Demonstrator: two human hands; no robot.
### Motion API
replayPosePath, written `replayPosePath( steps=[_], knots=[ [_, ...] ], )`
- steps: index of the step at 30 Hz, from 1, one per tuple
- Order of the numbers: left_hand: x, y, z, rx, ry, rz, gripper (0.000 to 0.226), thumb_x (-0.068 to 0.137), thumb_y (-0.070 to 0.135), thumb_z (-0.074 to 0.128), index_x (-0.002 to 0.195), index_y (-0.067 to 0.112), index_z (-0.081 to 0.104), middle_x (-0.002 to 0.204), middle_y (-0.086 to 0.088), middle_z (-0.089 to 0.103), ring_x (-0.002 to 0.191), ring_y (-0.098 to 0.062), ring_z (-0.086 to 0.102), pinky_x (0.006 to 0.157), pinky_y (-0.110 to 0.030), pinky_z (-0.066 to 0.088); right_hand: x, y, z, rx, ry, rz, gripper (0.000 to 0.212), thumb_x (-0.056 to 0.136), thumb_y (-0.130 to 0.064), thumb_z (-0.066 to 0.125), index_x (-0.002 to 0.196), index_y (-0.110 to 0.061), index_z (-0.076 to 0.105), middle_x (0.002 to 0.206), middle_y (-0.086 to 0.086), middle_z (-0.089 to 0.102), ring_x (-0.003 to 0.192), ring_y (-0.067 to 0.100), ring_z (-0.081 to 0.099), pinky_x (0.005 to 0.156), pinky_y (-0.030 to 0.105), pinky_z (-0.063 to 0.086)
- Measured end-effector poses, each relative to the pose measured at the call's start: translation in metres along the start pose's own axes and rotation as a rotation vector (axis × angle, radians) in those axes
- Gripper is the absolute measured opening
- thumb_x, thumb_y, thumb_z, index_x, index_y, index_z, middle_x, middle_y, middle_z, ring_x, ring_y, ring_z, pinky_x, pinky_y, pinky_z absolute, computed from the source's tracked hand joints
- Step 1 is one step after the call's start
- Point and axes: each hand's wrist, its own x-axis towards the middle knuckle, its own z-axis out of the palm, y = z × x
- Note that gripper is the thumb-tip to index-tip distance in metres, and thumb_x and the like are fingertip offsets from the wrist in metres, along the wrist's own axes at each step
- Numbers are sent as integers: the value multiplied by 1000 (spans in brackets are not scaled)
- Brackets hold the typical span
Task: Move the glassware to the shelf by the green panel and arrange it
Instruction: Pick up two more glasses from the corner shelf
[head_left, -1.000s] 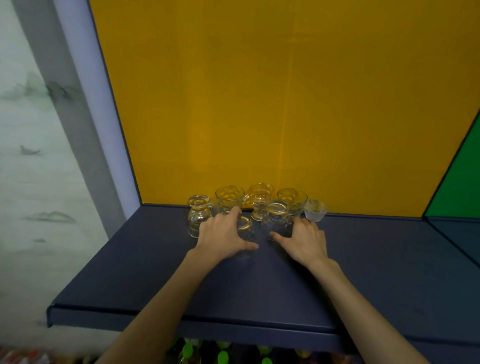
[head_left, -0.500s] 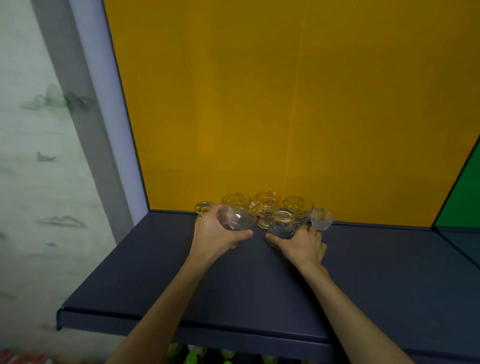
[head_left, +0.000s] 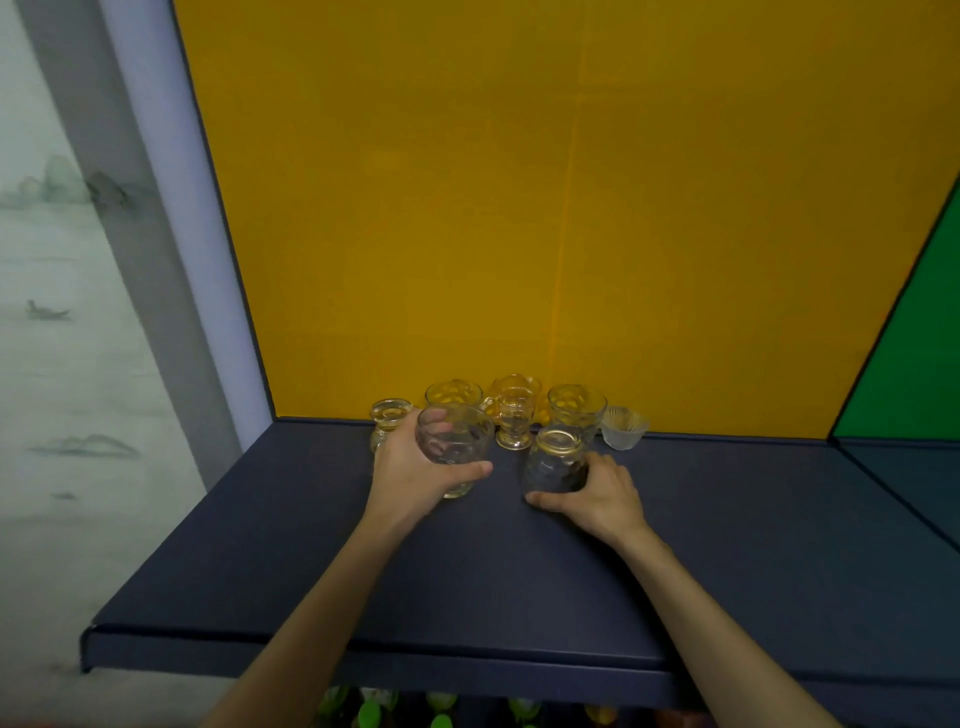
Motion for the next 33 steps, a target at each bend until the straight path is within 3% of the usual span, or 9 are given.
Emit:
replayPosePath(
  steps=[4, 8, 12, 18, 21, 25, 29, 33],
  knots=[
    [-3, -4, 7, -51, -36, 5, 81, 51, 33, 101, 121, 23, 61, 112, 12, 71, 99, -5, 68, 79, -16, 51, -7, 2, -5, 31, 13, -8, 89, 39, -74, 77, 113, -26, 60, 118, -4, 63, 114, 20, 58, 88, 39, 54],
    [-6, 0, 9, -99, -30, 33, 83, 53, 30, 101, 123, 27, 58, 111, 12, 71, 98, 0, 67, 77, -12, 50, -16, -3, -20, 14, 23, -31, 67, 46, -58, 84, 99, -29, 54, 103, -7, 63, 102, 19, 63, 75, 34, 53],
    [-6, 2, 12, -124, -9, 40, 83, 52, 35, 100, 121, 32, 55, 112, 14, 71, 100, -4, 67, 87, -26, 54, -22, -17, -39, -1, 75, -70, 72, 45, -57, 82, 103, -31, 48, 109, -4, 66, 107, 25, 64, 83, 38, 55],
    [-5, 4, 18, -138, -2, 55, 88, 51, 33, 101, 124, 27, 52, 112, 13, 71, 100, -9, 68, 89, -29, 54, -30, -31, -63, 12, 144, -87, 83, 36, -61, 77, 105, -24, 51, 105, -6, 59, 94, 18, 61, 75, 37, 53],
    [-4, 4, 21, -150, -10, 48, 90, 48, 38, 101, 122, 27, 52, 111, 15, 70, 98, -9, 69, 91, -35, 56, -35, -35, -73, 75, 184, -97, 77, 41, -56, 81, 102, -20, 53, 102, -6, 59, 91, 16, 60, 75, 38, 54],
    [-10, 3, 26, -169, -54, 64, 89, 41, 51, 97, 115, 31, 53, 110, 16, 72, 98, -10, 70, 94, -43, 56, -43, -33, -74, 167, 247, -83, 76, 43, -50, 83, 105, -20, 52, 104, -7, 59, 94, 14, 60, 73, 30, 50],
    [-17, 6, 34, -200, -126, 88, 88, 39, 53, 97, 113, 32, 56, 106, 12, 73, 97, -9, 71, 93, -42, 57, -54, -18, -75, 419, 277, -14, 85, 54, -35, 96, 124, -17, 51, 105, -9, 62, 97, 6, 62, 82, 23, 49],
    [-23, 15, 49, -190, -212, 119, 81, 42, 51, 97, 111, 37, 59, 104, 11, 71, 96, -6, 69, 86, -31, 58, -66, -4, -77, 606, 325, 29, 86, 54, -25, 98, 126, -14, 51, 112, -3, 67, 102, 5, 65, 88, 27, 55]
  ],
)
